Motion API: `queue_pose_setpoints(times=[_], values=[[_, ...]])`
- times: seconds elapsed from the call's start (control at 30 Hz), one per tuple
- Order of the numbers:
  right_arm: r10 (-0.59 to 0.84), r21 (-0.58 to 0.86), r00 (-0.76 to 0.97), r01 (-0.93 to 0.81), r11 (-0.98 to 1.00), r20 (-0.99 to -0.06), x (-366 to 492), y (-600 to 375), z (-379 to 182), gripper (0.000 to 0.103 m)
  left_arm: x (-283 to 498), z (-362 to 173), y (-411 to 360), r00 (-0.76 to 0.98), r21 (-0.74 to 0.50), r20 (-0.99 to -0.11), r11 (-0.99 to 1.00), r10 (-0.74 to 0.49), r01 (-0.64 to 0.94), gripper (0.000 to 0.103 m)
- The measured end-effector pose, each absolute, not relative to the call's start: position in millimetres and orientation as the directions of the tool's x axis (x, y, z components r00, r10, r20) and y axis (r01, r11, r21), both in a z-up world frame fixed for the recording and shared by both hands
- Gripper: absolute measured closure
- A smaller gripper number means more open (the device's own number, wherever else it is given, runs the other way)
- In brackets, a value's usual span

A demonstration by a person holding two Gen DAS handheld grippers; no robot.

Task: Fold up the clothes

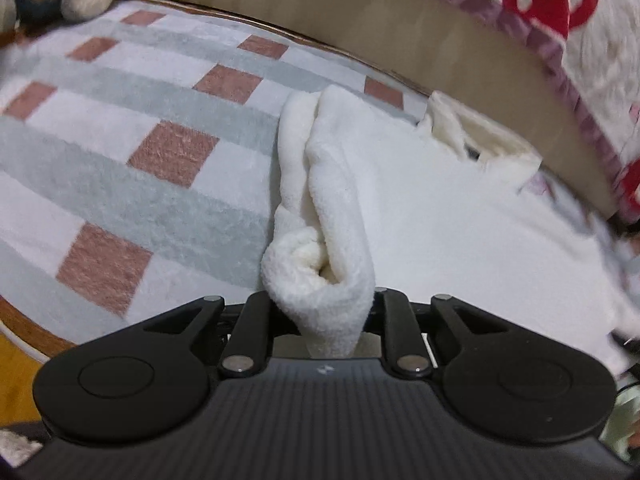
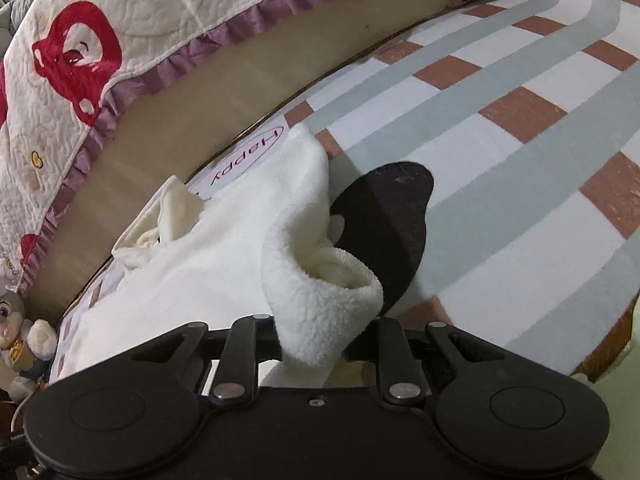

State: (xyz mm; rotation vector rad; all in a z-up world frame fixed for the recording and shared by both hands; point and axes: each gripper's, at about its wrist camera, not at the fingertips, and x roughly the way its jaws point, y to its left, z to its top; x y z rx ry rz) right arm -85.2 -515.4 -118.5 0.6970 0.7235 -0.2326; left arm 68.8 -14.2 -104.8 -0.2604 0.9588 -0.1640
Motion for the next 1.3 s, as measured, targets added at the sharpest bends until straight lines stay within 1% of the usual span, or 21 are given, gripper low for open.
queue_pose_setpoints(times=[0.03, 0.07, 0.1, 0.13, 0.17, 0.23, 0.3, 0.43, 0.5, 0.53, 0.6, 0.63, 0.67, 0.73, 0.8, 0.87, 0.97, 1.0, 1.07, 1.17, 1.3], values=[[0.022, 0.472, 0.732, 0.415, 0.778, -0.681, -84, -513, -116, 0.079, 69, -108, -14, 0.553, -0.263, -0.802, 0.965, -0.227, 0.015, 0.08], [0.011, 0.443, 0.723, 0.411, 0.797, -0.691, -83, -510, -117, 0.078, 69, -111, -13, 0.537, -0.231, -0.82, 0.973, -0.196, 0.003, 0.07], [0.001, 0.415, 0.712, 0.408, 0.813, -0.702, -82, -507, -119, 0.077, 71, -116, -11, 0.517, -0.215, -0.837, 0.977, -0.177, -0.012, 0.063], [0.003, 0.41, 0.697, 0.419, 0.81, -0.717, -81, -508, -123, 0.076, 73, -121, -9, 0.494, -0.208, -0.853, 0.978, -0.167, -0.03, 0.05], [0.008, 0.412, 0.68, 0.435, 0.801, -0.733, -81, -511, -128, 0.074, 76, -126, -7, 0.471, -0.202, -0.868, 0.978, -0.156, -0.048, 0.046], [0.016, 0.418, 0.662, 0.454, 0.787, -0.749, -83, -515, -136, 0.072, 79, -133, -1, 0.438, -0.197, -0.887, 0.977, -0.144, -0.076, 0.045], [0.019, 0.433, 0.672, 0.455, 0.778, -0.741, -87, -519, -139, 0.069, 75, -128, 0, 0.459, -0.182, -0.88, 0.98, -0.125, -0.083, 0.045], [-0.023, 0.368, 0.67, 0.437, 0.821, -0.742, -91, -517, -132, 0.062, 64, -110, 3, 0.526, -0.109, -0.85, 0.987, -0.03, -0.119, 0.045], [-0.058, 0.316, 0.662, 0.431, 0.845, -0.747, -93, -514, -124, 0.06, 62, -97, 4, 0.574, -0.097, -0.818, 0.988, -0.01, -0.121, 0.049], [-0.101, 0.258, 0.651, 0.432, 0.864, -0.752, -94, -510, -118, 0.06, 68, -95, 1, 0.583, -0.099, -0.812, 0.99, -0.024, -0.097, 0.047], [-0.296, -0.037, 0.61, 0.4, 0.916, -0.735, -94, -489, -103, 0.06, 80, -92, -5, 0.599, -0.101, -0.799, 0.994, -0.052, -0.048, 0.047], [-0.333, -0.119, 0.616, 0.362, 0.925, -0.714, -94, -481, -98, 0.06, 86, -91, -8, 0.607, -0.102, -0.792, 0.995, -0.066, -0.024, 0.047], [-0.292, -0.087, 0.641, 0.331, 0.939, -0.71, -95, -482, -92, 0.061, 92, -89, -11, 0.614, -0.102, -0.785, 0.995, -0.081, 0.0, 0.047], [-0.152, 0.089, 0.695, 0.298, 0.951, -0.702, -95, -494, -82, 0.061, 104, -86, -17, 0.627, -0.102, -0.771, 0.994, -0.11, 0.049, 0.047], [-0.087, 0.161, 0.721, 0.268, 0.95, -0.687, -82, -502, -73, 0.061, 116, -84, -23, 0.638, -0.101, -0.757, 0.99, -0.14, 0.098, 0.046], [-0.055, 0.161, 0.73, 0.223, 0.961, -0.681, -55, -506, -68, 0.055, 128, -81, -29, 0.648, -0.099, -0.743, 0.984, -0.171, 0.146, 0.045], [0.043, 0.155, 0.701, 0.097, 0.983, -0.712, -2, -509, -75, 0.054, 146, -76, -38, 0.658, -0.094, -0.72, 0.971, -0.217, 0.218, 0.04], [0.051, 0.137, 0.685, 0.072, 0.988, -0.727, 14, -510, -79, 0.054, 152, -75, -41, 0.661, -0.092, -0.713, 0.966, -0.233, 0.241, 0.04], [0.03, 0.093, 0.658, 0.061, 0.994, -0.752, 42, -514, -86, 0.054, 169, -85, -43, 0.658, -0.097, -0.714, 0.964, -0.241, 0.248, 0.04], [-0.033, 0.047, 0.618, 0.114, 0.992, -0.785, 74, -524, -98, 0.054, 195, -106, -44, 0.649, -0.108, -0.721, 0.964, -0.243, 0.242, 0.04], [-0.022, 0.073, 0.585, 0.139, 0.988, -0.81, 91, -536, -105, 0.053, 217, -125, -31, 0.598, -0.285, -0.707, 0.926, -0.377, 0.246, 0.04]])
